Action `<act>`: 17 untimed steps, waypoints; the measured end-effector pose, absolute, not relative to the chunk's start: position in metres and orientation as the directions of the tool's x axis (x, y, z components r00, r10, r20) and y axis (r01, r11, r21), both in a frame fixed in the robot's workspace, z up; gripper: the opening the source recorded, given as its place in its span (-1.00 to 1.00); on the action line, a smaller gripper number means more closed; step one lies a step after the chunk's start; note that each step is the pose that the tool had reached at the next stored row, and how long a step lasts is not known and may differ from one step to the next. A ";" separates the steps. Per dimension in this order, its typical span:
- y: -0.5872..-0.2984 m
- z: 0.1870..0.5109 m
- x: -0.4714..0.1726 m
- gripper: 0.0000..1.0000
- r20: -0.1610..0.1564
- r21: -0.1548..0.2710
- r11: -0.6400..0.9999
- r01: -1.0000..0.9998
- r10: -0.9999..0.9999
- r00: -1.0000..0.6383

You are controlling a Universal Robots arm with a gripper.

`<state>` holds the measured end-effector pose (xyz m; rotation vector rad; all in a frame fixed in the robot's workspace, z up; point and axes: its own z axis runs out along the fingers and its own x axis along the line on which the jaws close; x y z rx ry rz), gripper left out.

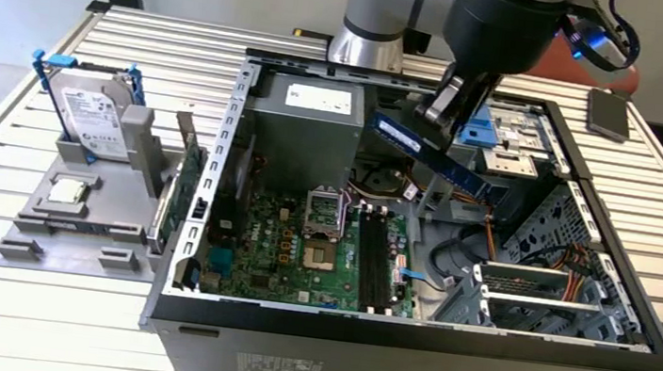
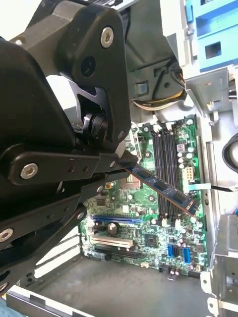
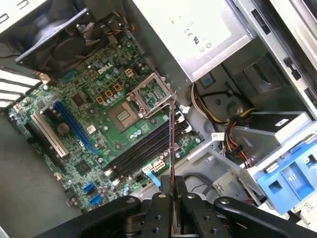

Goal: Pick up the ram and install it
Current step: 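Insert the ram into the slot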

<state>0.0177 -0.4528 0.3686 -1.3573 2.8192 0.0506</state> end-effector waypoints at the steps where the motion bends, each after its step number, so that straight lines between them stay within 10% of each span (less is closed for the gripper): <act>1: -0.453 0.369 0.018 -1.00 -0.025 0.024 0.631 -0.775 -0.775 -0.632; 17: -0.455 0.368 0.018 -1.00 -0.025 0.024 0.771 -0.637 -0.636 -0.771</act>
